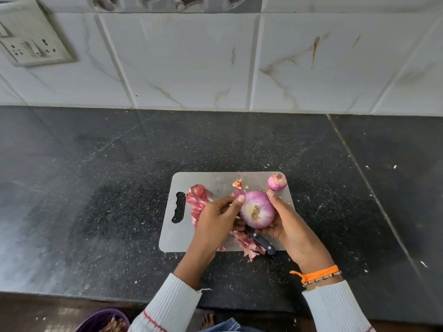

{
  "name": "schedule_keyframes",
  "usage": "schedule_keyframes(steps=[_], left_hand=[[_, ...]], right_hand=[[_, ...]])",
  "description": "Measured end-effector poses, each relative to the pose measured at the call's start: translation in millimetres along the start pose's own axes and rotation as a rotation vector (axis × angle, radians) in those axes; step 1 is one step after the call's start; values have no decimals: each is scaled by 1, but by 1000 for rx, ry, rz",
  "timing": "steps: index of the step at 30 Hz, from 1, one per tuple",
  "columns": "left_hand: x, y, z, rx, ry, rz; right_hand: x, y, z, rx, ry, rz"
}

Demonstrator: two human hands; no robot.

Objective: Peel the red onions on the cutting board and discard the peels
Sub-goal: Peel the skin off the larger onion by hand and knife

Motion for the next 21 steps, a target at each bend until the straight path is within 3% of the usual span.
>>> schedule_keyframes(steps=[5,10,17,19,21], left_hand=[[1,-10,4,-43,-43,-143],[1,-21,9,-171,-15,1],[-1,-18,7,-75,-11,-17],[2,-18,7,-75,-52,-62],[4,-21,7,-90,-111,-163]], right_hand=[[1,7,2,71,-20,5],[2,10,6,67,-28,-31],[7,26,11,166,-21,-18],[3,33,14,237,61,112],[-6,38,19,342,195,401]])
Point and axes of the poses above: each hand's wrist, its own z-axis away from the middle knuckle, its own y-axis out of the back of the hand, x = y × z, the point moved 6 cm from there along -z, towards the middle knuckle, and after that the axes turned 1 degree about x, right-handed, at the moved point
